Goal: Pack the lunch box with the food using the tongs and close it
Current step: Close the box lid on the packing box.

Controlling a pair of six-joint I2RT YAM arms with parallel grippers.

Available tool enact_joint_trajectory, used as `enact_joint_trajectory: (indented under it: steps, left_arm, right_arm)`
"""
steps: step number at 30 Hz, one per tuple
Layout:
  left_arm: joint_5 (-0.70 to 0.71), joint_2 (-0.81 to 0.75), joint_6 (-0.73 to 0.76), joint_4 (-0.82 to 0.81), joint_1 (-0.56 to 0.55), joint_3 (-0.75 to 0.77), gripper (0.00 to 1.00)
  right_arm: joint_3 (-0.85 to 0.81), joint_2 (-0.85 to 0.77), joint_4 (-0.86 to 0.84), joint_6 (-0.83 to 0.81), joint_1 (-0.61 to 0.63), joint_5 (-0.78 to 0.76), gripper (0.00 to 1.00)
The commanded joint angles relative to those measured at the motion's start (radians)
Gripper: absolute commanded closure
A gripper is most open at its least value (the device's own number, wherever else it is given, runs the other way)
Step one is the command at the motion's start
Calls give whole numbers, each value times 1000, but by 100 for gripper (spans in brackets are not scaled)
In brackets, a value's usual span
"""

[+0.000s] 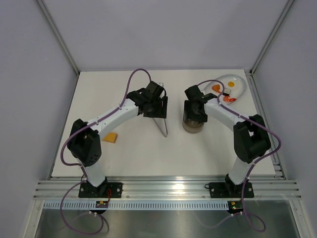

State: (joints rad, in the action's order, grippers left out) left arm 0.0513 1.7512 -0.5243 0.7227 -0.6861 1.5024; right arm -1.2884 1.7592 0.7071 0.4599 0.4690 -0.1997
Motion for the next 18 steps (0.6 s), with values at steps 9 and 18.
enact_joint_trajectory:
  steps: [9,18]
  left_arm:
    - [-2,-96,-2,-42,3,-30,34]
    - [-10,-108,-2,-43,5,-50,35]
  right_arm:
    - [-95,-112,34,-23,-4,-69,22]
    - [-74,66,-26,-3,-13,-38,21]
